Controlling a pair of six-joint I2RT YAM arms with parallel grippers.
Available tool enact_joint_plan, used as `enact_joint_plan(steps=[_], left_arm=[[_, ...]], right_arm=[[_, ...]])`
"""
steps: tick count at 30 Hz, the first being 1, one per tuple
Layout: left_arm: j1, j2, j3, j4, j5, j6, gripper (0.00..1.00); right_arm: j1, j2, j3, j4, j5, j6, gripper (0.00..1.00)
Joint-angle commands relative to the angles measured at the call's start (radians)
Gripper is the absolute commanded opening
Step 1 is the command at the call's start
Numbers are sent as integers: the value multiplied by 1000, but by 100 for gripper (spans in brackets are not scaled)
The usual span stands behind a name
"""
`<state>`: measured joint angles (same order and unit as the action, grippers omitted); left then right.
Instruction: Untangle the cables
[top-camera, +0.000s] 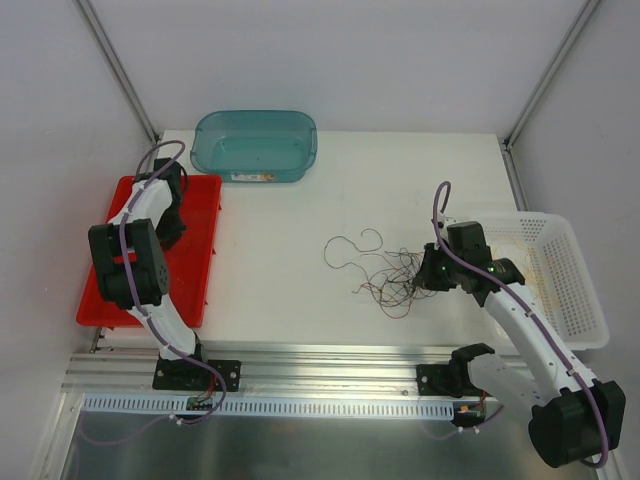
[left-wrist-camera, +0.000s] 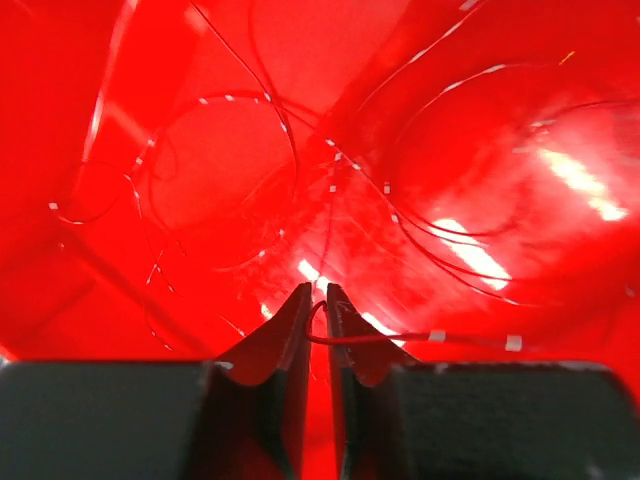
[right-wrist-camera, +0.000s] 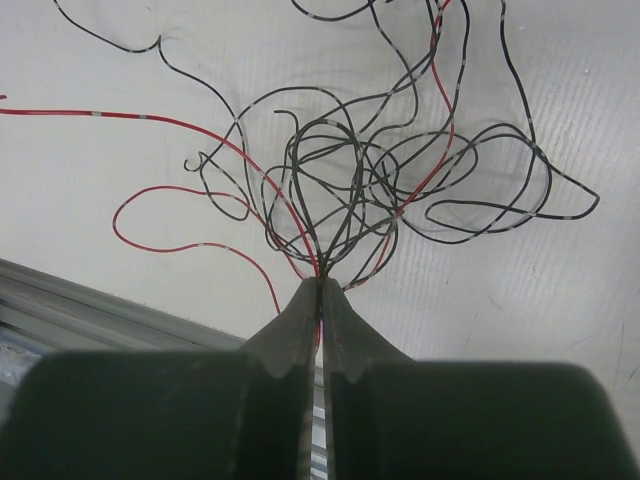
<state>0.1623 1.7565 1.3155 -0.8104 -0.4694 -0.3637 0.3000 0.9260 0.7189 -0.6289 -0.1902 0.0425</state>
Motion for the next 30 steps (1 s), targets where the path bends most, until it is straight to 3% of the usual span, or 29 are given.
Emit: enact_joint_plan(steps=[1, 6, 7, 9, 11, 12, 21, 24, 25, 30], left_arm=[[34, 24, -22, 10, 23, 35, 13], [59, -23, -36, 17, 23, 32, 33], [60, -38, -36, 20, 25, 32, 46], [60, -77, -42, 23, 32, 26, 59], [60, -109, -58, 37, 44, 20, 80], [60, -118, -64, 39, 57, 16, 85], [48, -317, -88, 74, 314, 39, 97], [-10, -412, -107, 73, 348, 49, 99], [-38, -437, -119, 73, 347, 49, 99], [-225, -589, -159, 70, 442, -12, 99]], right_arm=[[8, -7, 47, -18, 15, -4, 3], [19, 31, 48, -6, 14, 7, 3], [25, 52, 50, 3, 12, 11, 3], [37, 71, 63, 11, 17, 31, 3], [65, 94, 73, 29, 24, 55, 2], [79, 105, 85, 32, 32, 63, 2], [327, 260, 269, 43, 144, 120, 2], [412, 336, 344, 67, 179, 135, 3], [441, 355, 370, 87, 178, 148, 6], [487, 421, 415, 127, 175, 178, 40]])
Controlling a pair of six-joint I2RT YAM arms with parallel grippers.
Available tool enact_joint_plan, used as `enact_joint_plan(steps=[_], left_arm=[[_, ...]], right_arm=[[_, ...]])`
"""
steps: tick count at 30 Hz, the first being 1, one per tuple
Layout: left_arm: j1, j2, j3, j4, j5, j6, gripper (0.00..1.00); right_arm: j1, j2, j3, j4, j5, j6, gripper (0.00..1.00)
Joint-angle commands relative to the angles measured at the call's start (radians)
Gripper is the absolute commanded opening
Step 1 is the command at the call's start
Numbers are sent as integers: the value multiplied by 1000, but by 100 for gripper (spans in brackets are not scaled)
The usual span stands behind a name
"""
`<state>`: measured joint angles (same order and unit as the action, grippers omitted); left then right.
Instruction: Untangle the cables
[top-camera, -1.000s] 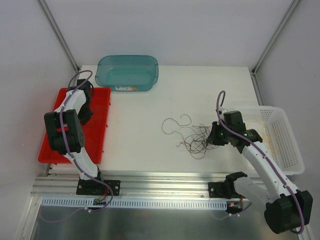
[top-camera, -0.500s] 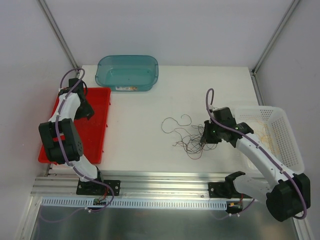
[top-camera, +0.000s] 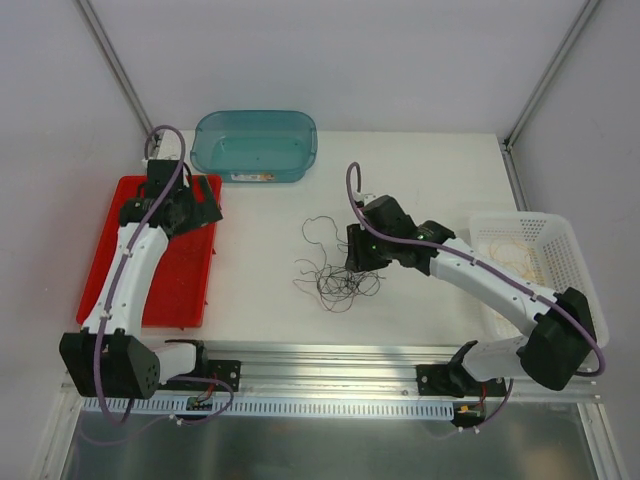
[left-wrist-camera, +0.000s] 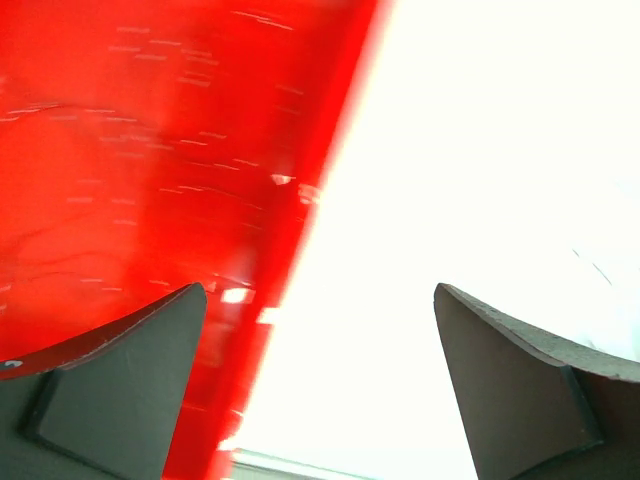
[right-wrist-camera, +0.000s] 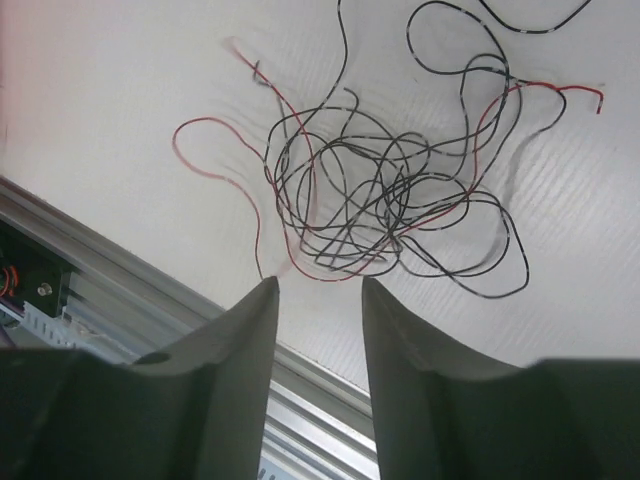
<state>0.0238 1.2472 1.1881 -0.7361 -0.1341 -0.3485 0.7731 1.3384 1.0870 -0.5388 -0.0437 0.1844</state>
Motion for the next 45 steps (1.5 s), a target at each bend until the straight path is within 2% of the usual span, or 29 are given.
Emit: enact_joint_plan(steps=[1, 2, 6, 9, 10, 11, 13, 14, 17, 21, 24, 31, 38, 39, 42, 43, 44, 45], left_arm=[[-110, -95, -48, -3, 128, -46, 99], [-139, -123, -56, -5, 145, -85, 99], [-278, -157, -90, -5, 209, -177, 99], [-407, -149, -123, 21, 240, -274, 99], [-447, -141, -130, 33, 225, -290, 99], [-538, -118, -130, 41, 208, -319, 98], [-617, -86, -124, 69, 171, -339, 96], [-690, -47, -119, 76, 160, -343, 95], [-804, 50, -91, 89, 149, -319, 88], [-928, 164, -68, 96, 111, -281, 86], [-984, 234, -62, 101, 84, -247, 83], [-1013, 314, -113, 155, 70, -165, 71], [-1029, 383, -162, 222, 82, -185, 51], [-1030, 386, -166, 222, 82, -188, 43], [-1030, 371, -173, 225, 90, -187, 29], [-1030, 351, -177, 224, 91, -187, 13], [-1030, 339, -182, 222, 94, -187, 3], [-1030, 327, -189, 222, 96, -187, 0]], right_arm=[[17, 1, 45, 40, 31, 39, 43], [15, -10, 37, 42, 33, 44, 50], [17, -83, 2, 36, 38, 43, 62], [17, -136, -41, 23, 111, 35, 63], [14, -146, -55, 16, 129, 33, 63], [15, -162, -68, 14, 145, 33, 63], [9, -176, -108, 19, 165, 38, 63], [6, -185, -119, 25, 160, 41, 63], [5, -194, -162, 42, 151, 46, 63], [-3, -208, -211, 71, 150, 59, 63], [-15, -219, -254, 85, 163, 81, 62], [-77, -266, -314, 111, 171, 110, 62], [-110, -285, -352, 164, 124, 170, 62], [-110, -282, -354, 175, 120, 181, 62], [-109, -256, -358, 203, 111, 199, 62], [-109, -248, -360, 210, 111, 210, 62], [-110, -239, -361, 229, 102, 216, 62], [-110, -217, -361, 241, 96, 220, 62]])
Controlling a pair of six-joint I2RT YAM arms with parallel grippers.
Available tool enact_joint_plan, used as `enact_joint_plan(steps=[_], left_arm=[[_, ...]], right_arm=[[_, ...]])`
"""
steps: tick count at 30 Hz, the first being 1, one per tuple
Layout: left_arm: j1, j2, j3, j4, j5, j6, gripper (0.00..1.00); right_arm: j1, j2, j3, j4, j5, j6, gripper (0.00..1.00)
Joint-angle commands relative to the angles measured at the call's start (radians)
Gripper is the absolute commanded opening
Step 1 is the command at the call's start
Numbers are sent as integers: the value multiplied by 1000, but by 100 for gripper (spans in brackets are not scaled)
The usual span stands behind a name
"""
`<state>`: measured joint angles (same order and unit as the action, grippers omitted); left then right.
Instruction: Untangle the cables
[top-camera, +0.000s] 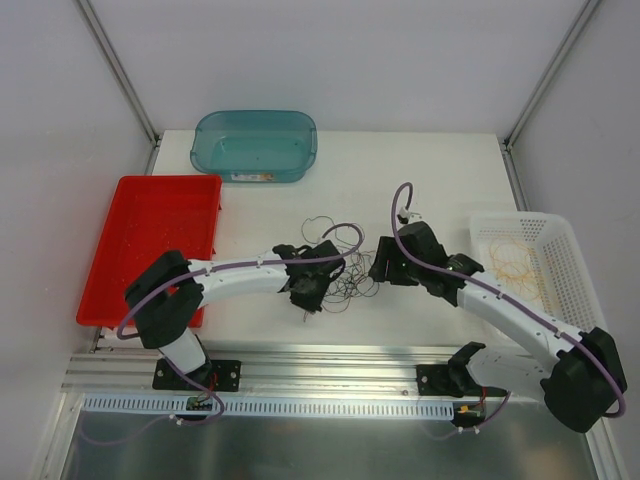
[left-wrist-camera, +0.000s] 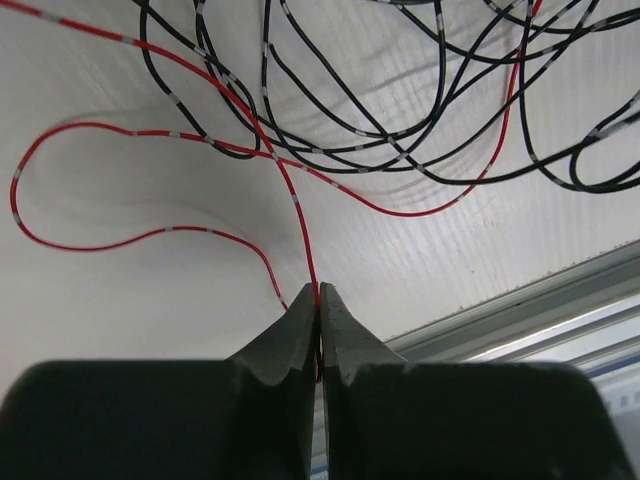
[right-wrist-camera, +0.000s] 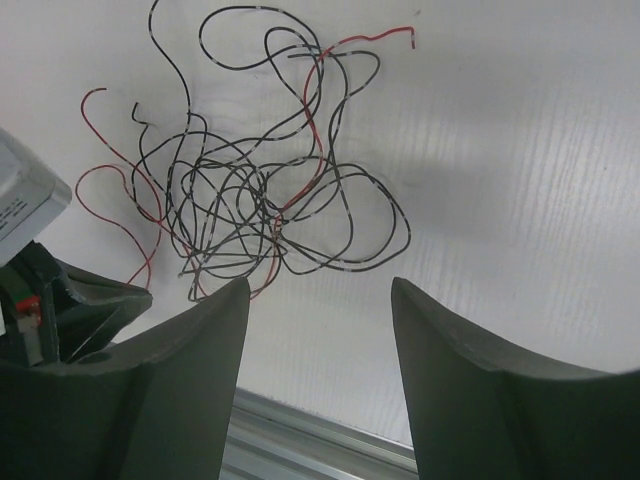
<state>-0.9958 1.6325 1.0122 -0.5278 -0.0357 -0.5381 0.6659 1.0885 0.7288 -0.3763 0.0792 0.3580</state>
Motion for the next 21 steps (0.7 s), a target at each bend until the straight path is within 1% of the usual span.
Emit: enact_joint_plan(steps=[1, 7, 10, 15, 21], left_arm=[[-10, -86, -17, 14, -1, 4, 0], [-10, -195, -38, 8, 22, -3, 0], [-10, -241, -37, 0, 31, -6, 0], [-9, -296, -15, -18, 34, -8, 0], [-4, -381, 3, -41, 19, -14, 0]], right_arm=[[-2, 43, -3, 89, -33, 53, 62], [15, 117, 38, 129, -59, 79, 62], [46, 126, 89, 105, -27, 72, 62], [109, 145, 156, 47, 76, 82, 62], [126, 243, 173, 71, 47, 140, 63]])
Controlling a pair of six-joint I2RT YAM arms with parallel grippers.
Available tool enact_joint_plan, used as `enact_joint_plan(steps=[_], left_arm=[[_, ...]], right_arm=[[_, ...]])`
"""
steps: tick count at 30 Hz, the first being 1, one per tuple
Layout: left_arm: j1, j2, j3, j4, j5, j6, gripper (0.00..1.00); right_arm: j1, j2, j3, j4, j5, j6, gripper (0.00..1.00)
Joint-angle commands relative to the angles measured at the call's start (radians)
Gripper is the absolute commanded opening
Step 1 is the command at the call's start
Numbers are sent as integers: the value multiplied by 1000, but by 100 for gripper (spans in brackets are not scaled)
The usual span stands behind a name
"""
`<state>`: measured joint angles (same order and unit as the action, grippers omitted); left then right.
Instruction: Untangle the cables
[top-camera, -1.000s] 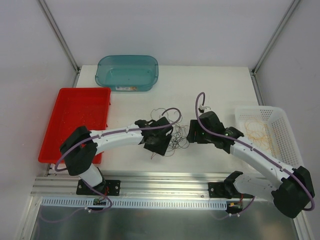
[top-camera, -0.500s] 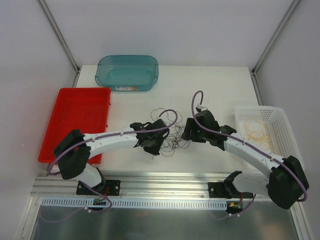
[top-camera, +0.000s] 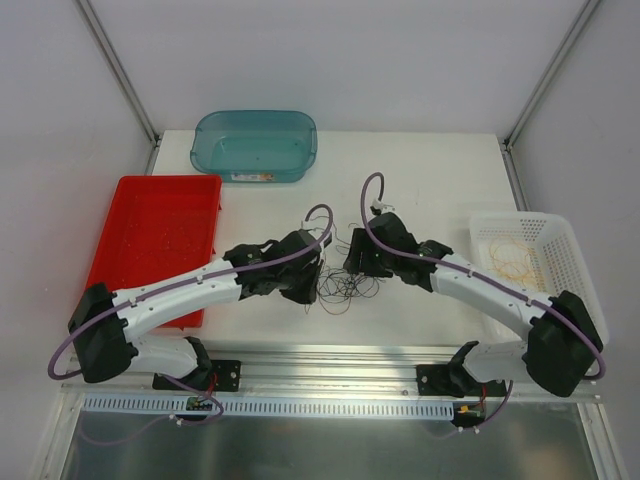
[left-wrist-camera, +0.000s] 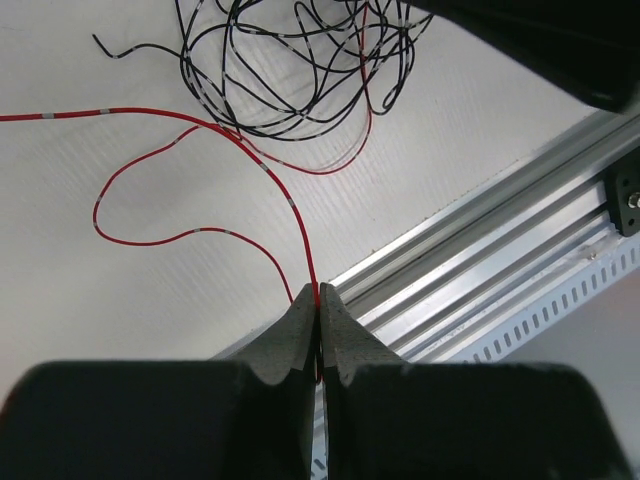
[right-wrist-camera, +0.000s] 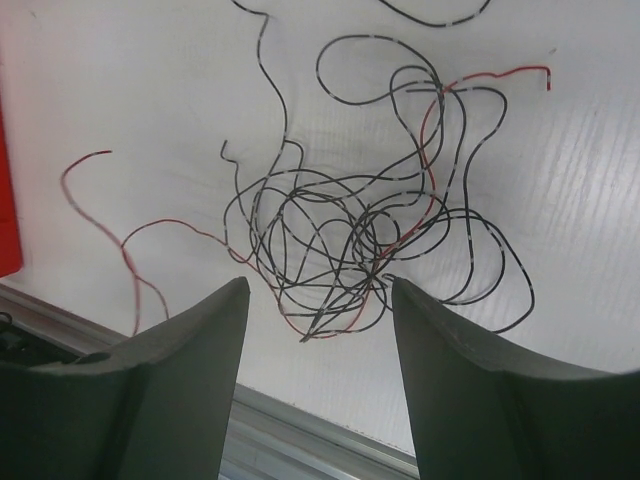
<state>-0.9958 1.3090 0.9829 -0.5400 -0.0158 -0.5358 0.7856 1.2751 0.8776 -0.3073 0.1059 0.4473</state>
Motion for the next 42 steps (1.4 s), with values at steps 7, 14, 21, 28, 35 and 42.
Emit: enact_joint_plan(steps=[7, 14, 21, 28, 35, 42], left_arm=[[23, -111, 20, -61, -13, -16, 0], [161, -158, 16, -188, -73, 23, 0], [388, -205, 100, -403, -255, 111, 0], [566, -212, 239, -544, -484, 158, 0], [707, -211, 393, -614, -616, 215, 0], [830, -191, 549, -624, -703, 280, 0]], right_arm=[[12, 191, 21, 66, -26, 99, 57], [11, 167, 27, 22, 40, 51, 22], [-92, -49, 63, -148, 179, -79, 1], [-386, -263, 194, -295, 140, -229, 1], [-575, -304, 316, -352, 40, -297, 1], [-654, -284, 388, -365, -71, -320, 1]])
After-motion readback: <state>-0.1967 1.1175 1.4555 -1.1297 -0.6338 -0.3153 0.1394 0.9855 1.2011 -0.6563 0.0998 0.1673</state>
